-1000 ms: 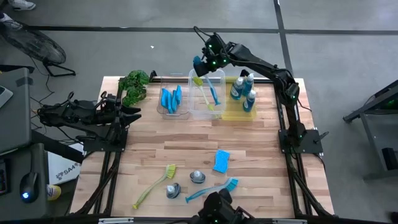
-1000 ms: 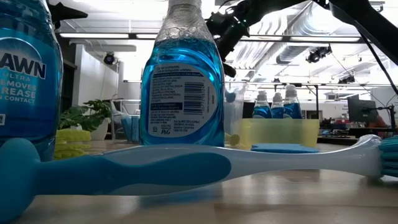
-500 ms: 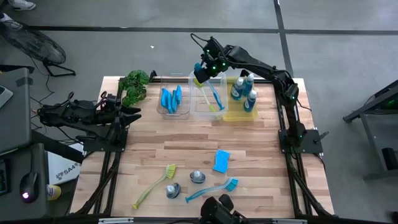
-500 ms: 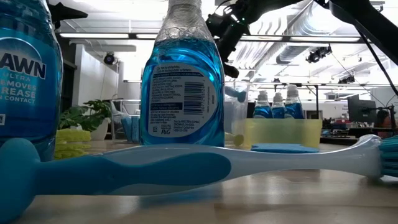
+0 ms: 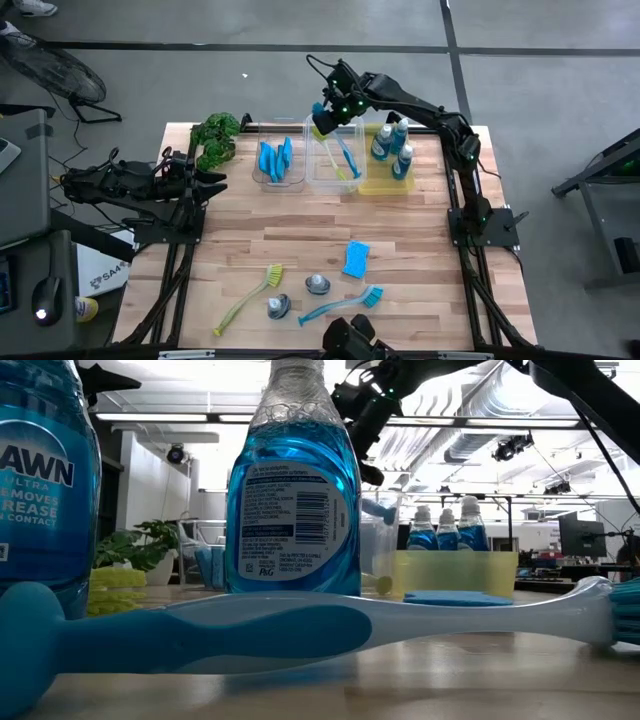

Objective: Pick & Place Kitchen Sink Supplies
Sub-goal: Put the right blue dishwashing brush into the white bin, then put the yellow dishwashing brush into the white bin

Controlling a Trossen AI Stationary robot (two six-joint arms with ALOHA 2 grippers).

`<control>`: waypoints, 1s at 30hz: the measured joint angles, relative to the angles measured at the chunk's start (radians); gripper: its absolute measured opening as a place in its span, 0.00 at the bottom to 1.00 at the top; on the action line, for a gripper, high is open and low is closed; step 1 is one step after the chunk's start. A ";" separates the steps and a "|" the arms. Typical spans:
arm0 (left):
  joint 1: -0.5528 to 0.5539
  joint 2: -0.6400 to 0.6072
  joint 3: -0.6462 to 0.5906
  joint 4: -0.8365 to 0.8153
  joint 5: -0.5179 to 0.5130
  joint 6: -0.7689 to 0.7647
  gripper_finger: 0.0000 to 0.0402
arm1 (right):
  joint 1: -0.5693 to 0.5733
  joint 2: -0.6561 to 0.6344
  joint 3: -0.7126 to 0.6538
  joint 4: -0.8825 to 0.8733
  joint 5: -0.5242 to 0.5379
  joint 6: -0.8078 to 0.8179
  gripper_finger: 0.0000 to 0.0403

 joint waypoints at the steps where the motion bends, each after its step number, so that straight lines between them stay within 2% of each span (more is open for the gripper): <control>1: 0.000 0.000 0.000 0.000 0.000 0.000 0.53 | 0.000 0.000 0.000 -0.002 0.000 -0.002 0.21; 12: 0.000 0.000 0.000 0.000 0.022 -0.003 0.53 | 0.000 0.000 0.000 -0.007 0.001 -0.001 0.41; 20: 0.000 0.000 0.000 0.000 0.024 -0.002 0.53 | -0.001 -0.013 0.001 0.005 -0.023 0.002 0.42; 23: 0.000 0.000 0.000 0.000 0.024 0.000 0.53 | -0.003 -0.040 0.003 0.017 -0.054 0.001 0.42; 30: 0.000 0.000 0.000 -0.018 0.027 -0.002 0.53 | 0.030 -0.123 0.004 0.016 -0.053 -0.048 0.42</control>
